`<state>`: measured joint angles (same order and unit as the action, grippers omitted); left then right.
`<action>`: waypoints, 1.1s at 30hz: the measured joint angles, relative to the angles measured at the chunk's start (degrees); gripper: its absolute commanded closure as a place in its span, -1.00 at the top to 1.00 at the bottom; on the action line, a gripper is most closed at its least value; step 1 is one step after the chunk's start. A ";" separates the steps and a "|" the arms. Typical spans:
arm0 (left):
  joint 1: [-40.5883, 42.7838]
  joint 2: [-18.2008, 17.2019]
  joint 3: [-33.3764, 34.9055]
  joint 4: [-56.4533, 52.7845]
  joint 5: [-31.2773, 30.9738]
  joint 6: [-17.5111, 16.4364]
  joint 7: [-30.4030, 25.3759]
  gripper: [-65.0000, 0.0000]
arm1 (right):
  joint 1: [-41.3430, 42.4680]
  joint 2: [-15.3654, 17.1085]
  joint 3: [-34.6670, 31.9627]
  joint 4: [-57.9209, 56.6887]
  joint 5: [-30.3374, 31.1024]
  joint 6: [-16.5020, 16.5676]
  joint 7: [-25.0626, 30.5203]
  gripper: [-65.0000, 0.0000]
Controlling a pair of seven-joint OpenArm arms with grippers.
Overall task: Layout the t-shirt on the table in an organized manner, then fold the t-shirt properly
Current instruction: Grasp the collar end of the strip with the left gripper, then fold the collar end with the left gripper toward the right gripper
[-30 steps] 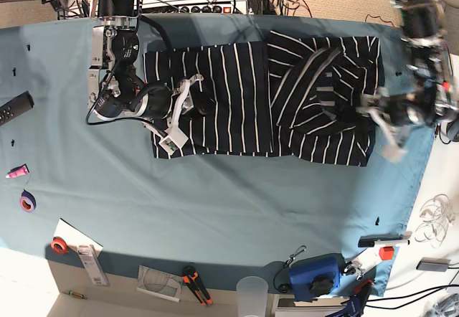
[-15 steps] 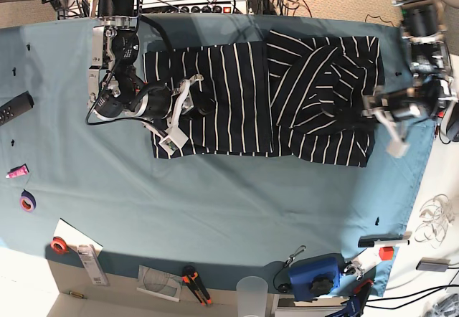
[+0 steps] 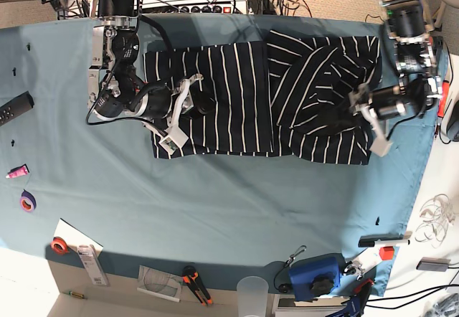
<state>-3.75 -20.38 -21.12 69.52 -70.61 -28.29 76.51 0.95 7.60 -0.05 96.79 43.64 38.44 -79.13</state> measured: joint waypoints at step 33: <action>-1.53 -0.48 8.26 3.43 8.96 0.70 -0.66 -1.00 | 0.00 0.00 -0.02 0.00 0.00 0.00 0.26 -0.45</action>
<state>-5.28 -20.86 -12.86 72.95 -61.65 -27.59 75.85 0.95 7.60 -0.08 96.79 43.64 38.44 -78.87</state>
